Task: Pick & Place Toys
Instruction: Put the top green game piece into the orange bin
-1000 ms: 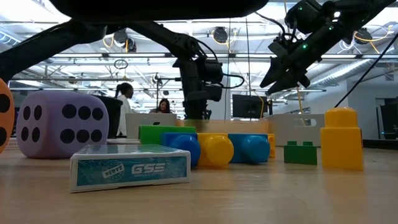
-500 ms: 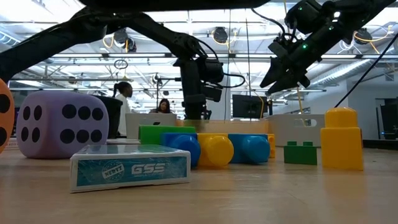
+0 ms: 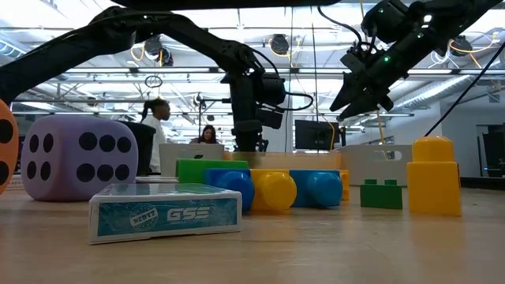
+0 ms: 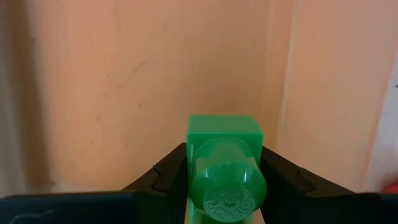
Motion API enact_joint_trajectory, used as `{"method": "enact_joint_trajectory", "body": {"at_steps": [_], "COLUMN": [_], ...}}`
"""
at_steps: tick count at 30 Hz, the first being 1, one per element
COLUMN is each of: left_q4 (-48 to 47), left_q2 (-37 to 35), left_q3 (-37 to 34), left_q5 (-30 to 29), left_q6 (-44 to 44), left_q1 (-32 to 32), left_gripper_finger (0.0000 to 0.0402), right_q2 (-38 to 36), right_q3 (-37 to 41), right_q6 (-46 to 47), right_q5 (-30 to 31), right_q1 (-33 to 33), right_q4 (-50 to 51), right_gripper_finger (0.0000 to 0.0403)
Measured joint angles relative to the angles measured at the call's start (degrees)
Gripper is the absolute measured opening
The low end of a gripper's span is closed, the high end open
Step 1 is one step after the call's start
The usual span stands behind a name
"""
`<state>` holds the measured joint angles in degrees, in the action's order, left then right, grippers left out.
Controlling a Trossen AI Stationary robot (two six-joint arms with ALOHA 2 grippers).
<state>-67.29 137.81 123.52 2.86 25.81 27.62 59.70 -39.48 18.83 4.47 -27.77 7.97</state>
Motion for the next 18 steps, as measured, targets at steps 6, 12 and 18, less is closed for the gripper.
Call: {"method": "enact_joint_trajectory", "body": {"at_steps": [6,12,18], "left_q4": [-0.29,-0.34,1.32], "left_q2": [-0.04,-0.40,-0.43], "left_q3": [0.00,0.02,0.04], "left_q5": [-1.58,-0.67,3.38], "left_q6": [-0.94,-3.32,-5.45], "left_q1": [-0.38,-0.40,-0.34], "left_gripper_finger": [0.0147,0.0147,0.0147], "right_q2": [0.00,0.00,0.00], "right_q3": [0.00,0.00,0.00], "right_q6": [0.00,0.00,0.09], "right_q5": [0.00,0.00,0.00], "right_q1": [0.00,0.00,0.00], "right_q4": [0.01,0.00,0.02], "right_gripper_finger": [0.0205,0.0205,0.0205]}}
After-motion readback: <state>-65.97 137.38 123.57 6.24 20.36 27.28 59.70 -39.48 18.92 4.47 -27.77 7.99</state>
